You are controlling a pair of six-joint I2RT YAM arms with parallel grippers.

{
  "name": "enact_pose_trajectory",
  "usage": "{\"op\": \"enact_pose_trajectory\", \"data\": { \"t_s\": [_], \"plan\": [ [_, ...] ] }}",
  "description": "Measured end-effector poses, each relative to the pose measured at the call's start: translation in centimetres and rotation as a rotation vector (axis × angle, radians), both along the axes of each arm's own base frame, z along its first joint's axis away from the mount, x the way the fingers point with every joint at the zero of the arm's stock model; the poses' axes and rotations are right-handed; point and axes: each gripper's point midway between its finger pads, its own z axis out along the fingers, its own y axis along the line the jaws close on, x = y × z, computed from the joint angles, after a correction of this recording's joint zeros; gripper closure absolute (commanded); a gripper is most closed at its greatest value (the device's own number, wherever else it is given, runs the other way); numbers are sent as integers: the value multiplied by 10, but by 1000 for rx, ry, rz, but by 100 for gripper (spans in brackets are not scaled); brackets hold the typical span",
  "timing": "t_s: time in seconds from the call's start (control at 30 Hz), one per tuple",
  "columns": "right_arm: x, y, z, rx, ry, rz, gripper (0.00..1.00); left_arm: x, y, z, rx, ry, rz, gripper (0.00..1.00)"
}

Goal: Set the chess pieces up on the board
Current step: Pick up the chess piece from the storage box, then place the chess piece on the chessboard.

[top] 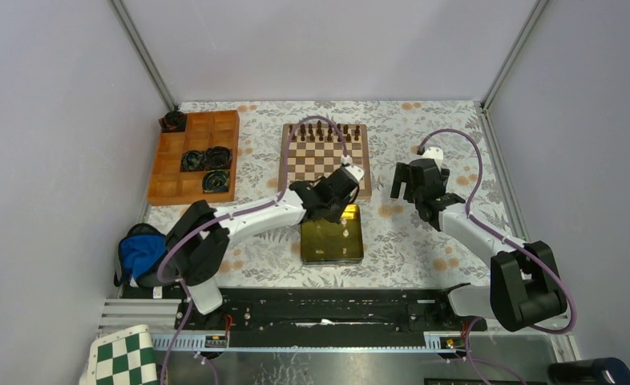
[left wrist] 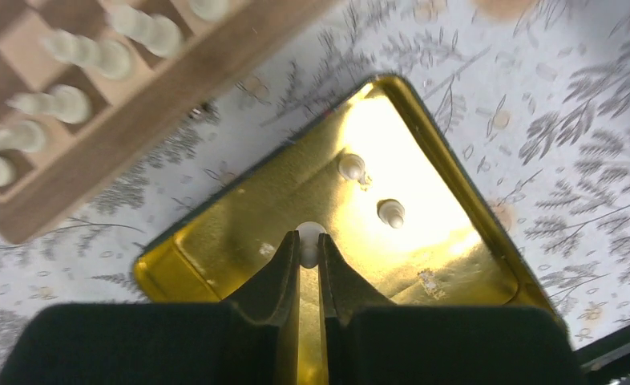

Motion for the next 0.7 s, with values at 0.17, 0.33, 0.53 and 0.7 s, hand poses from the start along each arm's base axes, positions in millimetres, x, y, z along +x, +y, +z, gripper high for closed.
{"op": "enact_pose_trajectory", "data": {
  "t_s": [0.17,0.33,0.53,0.7],
  "plan": [
    [0,0,0,0,0,0,0,28,6,45,-54,-69,69,100],
    [0,0,0,1,0,0,0,70,38,72,-79,-92,207,100],
    [0,0,0,0,0,0,0,120,83,86,-108,-93,391,100],
    [0,0,0,0,0,0,0,142,100,70,-94,-52,468,100]
  ]
}}
